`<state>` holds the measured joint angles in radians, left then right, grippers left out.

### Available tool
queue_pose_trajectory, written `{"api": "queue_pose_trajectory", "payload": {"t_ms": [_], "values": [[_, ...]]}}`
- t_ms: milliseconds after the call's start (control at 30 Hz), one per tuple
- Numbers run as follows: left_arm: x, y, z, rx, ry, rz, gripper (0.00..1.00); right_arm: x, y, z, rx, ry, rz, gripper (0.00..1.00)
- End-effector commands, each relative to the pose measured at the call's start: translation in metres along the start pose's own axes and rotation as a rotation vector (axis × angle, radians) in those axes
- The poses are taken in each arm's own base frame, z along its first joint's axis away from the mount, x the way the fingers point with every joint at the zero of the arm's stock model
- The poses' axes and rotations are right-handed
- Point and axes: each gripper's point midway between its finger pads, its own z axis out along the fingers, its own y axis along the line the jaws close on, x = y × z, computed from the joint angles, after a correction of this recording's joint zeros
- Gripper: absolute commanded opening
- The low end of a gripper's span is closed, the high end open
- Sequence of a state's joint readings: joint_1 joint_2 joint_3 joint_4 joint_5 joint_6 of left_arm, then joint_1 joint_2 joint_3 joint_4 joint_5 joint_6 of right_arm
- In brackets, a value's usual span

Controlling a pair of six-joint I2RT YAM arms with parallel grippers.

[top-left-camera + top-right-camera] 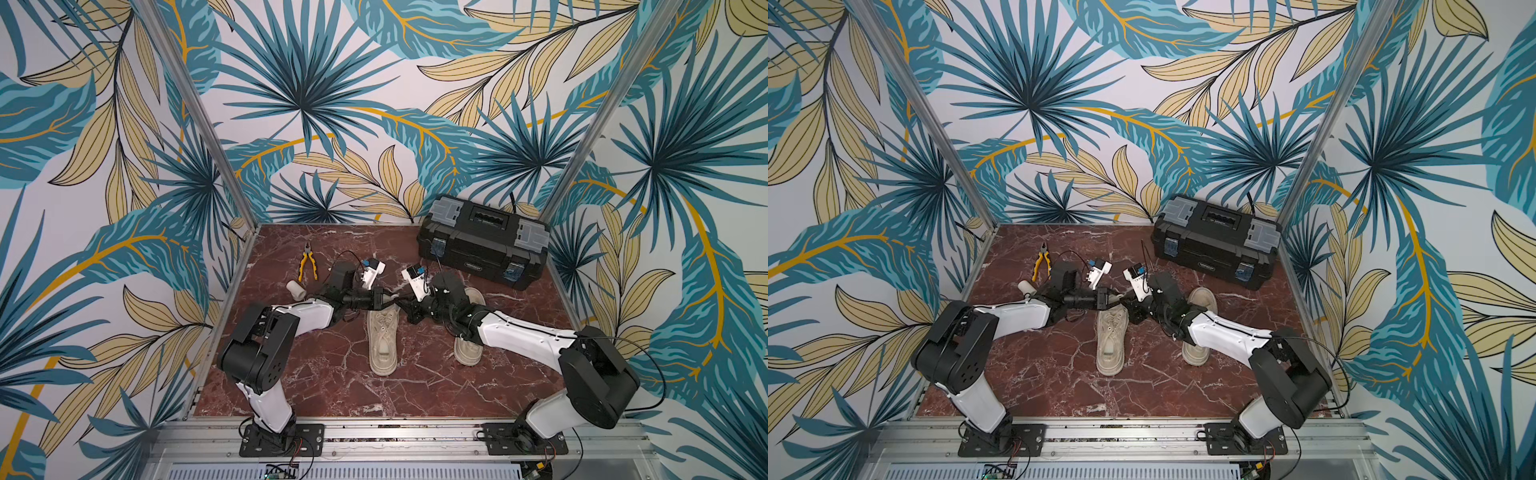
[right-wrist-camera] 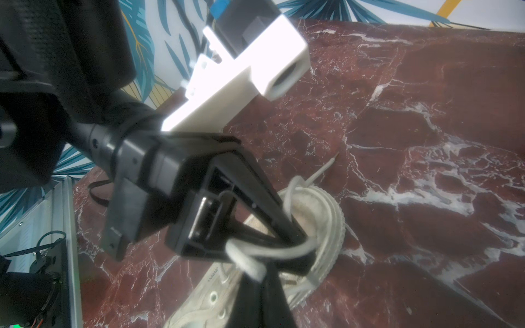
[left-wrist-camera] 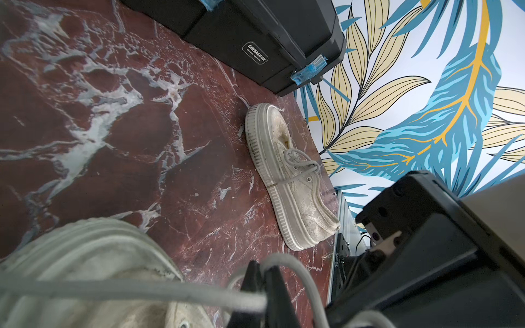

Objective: Tie the shoes
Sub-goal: Cross the shoelace with the shoelace.

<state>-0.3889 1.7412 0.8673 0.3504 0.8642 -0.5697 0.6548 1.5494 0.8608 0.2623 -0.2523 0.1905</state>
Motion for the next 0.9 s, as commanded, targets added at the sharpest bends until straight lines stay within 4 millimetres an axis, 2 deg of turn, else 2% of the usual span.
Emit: {"api": "queue_pose_trajectory", "payload": {"t_ms": [0,433,500,667,767,867], "values": [[-0.02,-0.015,-0.005,0.021,-0.036,0.049,0.0,0.019,-0.007,0.006,0.024,0.024,-0.022,0.0],[-0.022,-0.018,-0.011,0.002,-0.043,0.059,0.0,0.048,-0.021,0.014,0.09,0.151,-0.068,0.0],[-0.02,-0.016,-0.012,-0.012,-0.038,0.061,0.0,0.051,-0.024,0.015,0.119,0.189,-0.085,0.03],[-0.016,-0.012,-0.016,-0.037,-0.035,0.06,0.0,0.042,-0.022,0.014,0.129,0.189,-0.087,0.13],[-0.014,-0.011,-0.02,-0.048,-0.044,0.058,0.0,0.034,-0.017,0.008,0.117,0.173,-0.083,0.25],[-0.013,-0.009,-0.024,-0.061,-0.054,0.054,0.0,0.035,-0.013,0.0,0.107,0.196,-0.098,0.37]]}}
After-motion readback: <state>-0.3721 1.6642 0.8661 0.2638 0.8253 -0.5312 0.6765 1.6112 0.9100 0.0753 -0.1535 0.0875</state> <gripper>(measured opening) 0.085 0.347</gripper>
